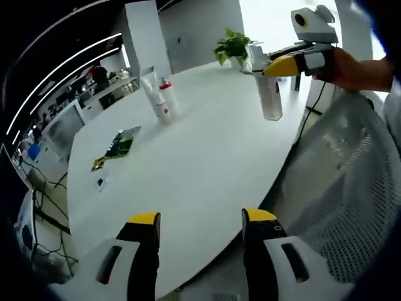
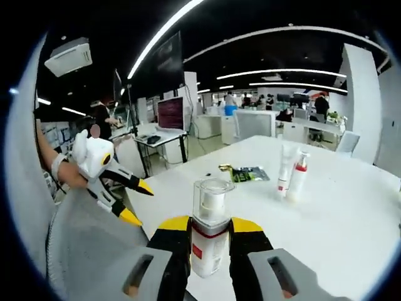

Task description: Arrange the skincare products in the storage area until every visible bottle or jar stands upright without overlapping.

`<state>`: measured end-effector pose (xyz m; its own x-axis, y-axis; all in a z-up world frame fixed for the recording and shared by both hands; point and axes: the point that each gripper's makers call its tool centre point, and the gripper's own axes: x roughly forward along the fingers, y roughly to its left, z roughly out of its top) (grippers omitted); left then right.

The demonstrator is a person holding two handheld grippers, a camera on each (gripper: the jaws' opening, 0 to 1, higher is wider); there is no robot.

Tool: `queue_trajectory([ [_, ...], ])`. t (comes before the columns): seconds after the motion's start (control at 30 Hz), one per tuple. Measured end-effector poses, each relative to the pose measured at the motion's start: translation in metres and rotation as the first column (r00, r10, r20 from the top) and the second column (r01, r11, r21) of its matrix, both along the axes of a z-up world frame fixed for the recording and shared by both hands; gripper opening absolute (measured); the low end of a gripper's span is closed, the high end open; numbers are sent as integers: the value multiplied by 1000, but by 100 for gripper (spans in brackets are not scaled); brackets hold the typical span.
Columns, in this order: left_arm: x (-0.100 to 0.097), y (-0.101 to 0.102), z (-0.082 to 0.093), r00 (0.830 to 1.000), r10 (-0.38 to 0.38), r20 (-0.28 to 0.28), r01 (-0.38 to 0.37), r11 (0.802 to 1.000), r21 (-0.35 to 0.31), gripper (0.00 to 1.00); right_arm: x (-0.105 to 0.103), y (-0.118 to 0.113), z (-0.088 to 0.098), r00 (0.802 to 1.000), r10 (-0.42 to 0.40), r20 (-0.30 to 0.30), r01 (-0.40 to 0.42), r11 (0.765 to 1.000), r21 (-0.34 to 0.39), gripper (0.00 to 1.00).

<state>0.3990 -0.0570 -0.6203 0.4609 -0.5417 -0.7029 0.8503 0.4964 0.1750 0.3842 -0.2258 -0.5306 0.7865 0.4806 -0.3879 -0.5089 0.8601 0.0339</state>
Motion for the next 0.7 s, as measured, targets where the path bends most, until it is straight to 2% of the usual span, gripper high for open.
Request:
queue_trajectory([
  [0.1, 3, 8, -7, 999, 35, -13, -34, 998, 44, 53, 0, -1, 0, 1000, 2, 3, -2, 1000, 1, 15],
  [0.3, 9, 18, -9, 997, 76, -5, -75, 994, 83, 53, 0, -2, -7, 1000, 5, -26, -5, 1000, -8, 15],
  [0.57, 13, 21, -7, 995, 95, 7, -95, 992, 81, 52, 5, -11, -9, 999, -34, -36, 33, 999, -3, 15],
  [0.7, 12, 24, -10, 996, 93, 7, -93, 989, 112, 51, 10, -16, -15, 997, -55, -57, 53, 998, -21, 15],
])
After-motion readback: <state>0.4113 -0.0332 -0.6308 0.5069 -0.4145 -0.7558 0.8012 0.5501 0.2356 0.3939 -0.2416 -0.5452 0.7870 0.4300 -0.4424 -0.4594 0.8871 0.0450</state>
